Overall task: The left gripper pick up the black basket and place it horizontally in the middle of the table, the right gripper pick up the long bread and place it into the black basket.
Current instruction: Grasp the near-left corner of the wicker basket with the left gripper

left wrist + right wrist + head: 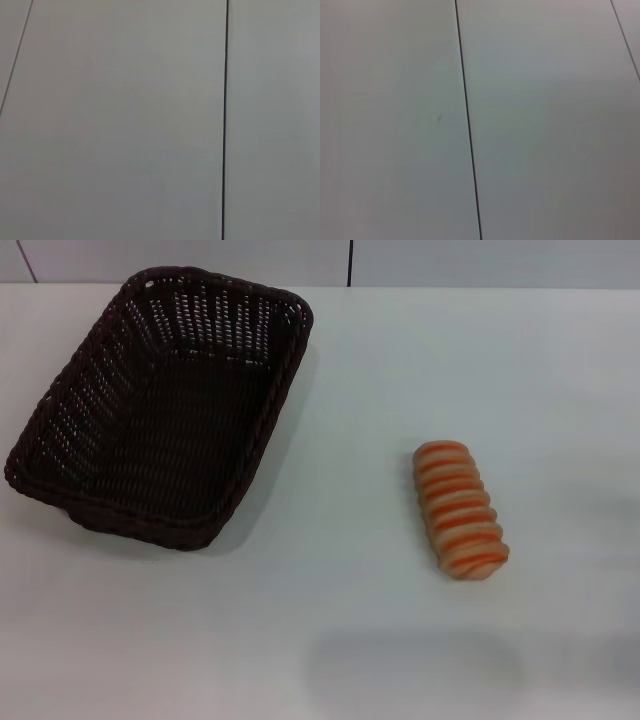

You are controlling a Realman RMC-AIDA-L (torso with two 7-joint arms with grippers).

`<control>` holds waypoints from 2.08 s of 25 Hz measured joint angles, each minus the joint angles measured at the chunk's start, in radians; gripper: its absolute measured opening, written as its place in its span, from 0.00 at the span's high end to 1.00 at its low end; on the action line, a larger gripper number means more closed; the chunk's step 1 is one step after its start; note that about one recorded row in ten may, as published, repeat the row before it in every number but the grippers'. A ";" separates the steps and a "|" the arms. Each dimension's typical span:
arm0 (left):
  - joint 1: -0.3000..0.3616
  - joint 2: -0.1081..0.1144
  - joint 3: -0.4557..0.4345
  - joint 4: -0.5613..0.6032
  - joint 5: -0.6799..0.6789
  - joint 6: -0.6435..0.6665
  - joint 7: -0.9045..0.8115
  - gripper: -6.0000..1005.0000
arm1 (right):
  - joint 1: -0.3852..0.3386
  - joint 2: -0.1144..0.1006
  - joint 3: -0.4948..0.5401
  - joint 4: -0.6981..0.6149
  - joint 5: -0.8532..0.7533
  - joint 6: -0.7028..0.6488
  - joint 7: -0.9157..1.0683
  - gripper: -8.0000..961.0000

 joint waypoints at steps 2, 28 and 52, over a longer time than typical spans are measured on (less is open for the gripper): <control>0.000 0.000 0.000 0.000 0.000 0.000 0.000 0.24 | 0.000 0.000 0.000 0.000 -0.001 0.000 0.000 0.29; 0.012 0.042 0.273 -0.636 0.497 0.172 -1.135 0.36 | 0.000 0.000 0.000 0.003 -0.005 0.001 0.000 0.29; -0.135 0.003 0.599 -1.158 1.541 0.222 -1.873 0.38 | -0.015 0.000 0.000 0.008 -0.005 -0.009 0.000 0.29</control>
